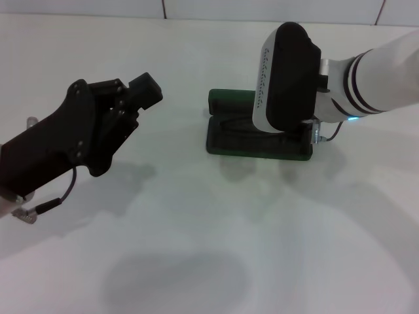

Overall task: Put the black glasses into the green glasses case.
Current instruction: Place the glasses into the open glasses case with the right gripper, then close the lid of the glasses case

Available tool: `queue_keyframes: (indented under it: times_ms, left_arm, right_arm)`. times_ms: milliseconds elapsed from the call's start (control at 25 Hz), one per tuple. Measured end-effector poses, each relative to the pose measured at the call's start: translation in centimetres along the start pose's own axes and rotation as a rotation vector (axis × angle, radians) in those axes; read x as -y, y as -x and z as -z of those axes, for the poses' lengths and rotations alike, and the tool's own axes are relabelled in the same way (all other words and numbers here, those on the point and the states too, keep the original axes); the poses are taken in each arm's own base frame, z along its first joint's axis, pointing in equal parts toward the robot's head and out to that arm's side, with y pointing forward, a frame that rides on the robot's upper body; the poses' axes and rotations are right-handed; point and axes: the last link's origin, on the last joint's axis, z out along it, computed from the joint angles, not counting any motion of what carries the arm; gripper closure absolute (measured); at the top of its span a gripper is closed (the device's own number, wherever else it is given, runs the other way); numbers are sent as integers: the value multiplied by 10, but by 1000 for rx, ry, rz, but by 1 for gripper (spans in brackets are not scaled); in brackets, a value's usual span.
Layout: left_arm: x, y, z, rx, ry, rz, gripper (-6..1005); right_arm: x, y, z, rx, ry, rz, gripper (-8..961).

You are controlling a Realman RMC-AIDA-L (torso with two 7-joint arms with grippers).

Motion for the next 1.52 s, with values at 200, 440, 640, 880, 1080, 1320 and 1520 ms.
queue_keyframes:
  times_ms: [200,440,640,880,1080,1320,1520]
  left_arm:
    - [1,1,-1,4,-5,-1,960]
    - [2,1,-2,5,-2,0,960]
    - [1,1,-2,5,-4,1,960]
    - [1,2,0,7,-6,2,960]
    - [0,2,0,8,-4,5,960]
    - [-1,3,1,7,-3,7,960]
    - [0,0,2,3,-9,10,959]
  right_arm:
    - [0,-2,-2,-5,-1,-1,900]
    - [1,-1,-2,0,-7,-1,899]
    - [0,0,-1,5,-9,2,890]
    - [-2,1,-2,5,-6,10,875]
    - [-4,2,0,19,-2,3,871]
    - [-11,3,10,64,-13,-19,869]
    - [-20,-3,24,152,13,-153,868]
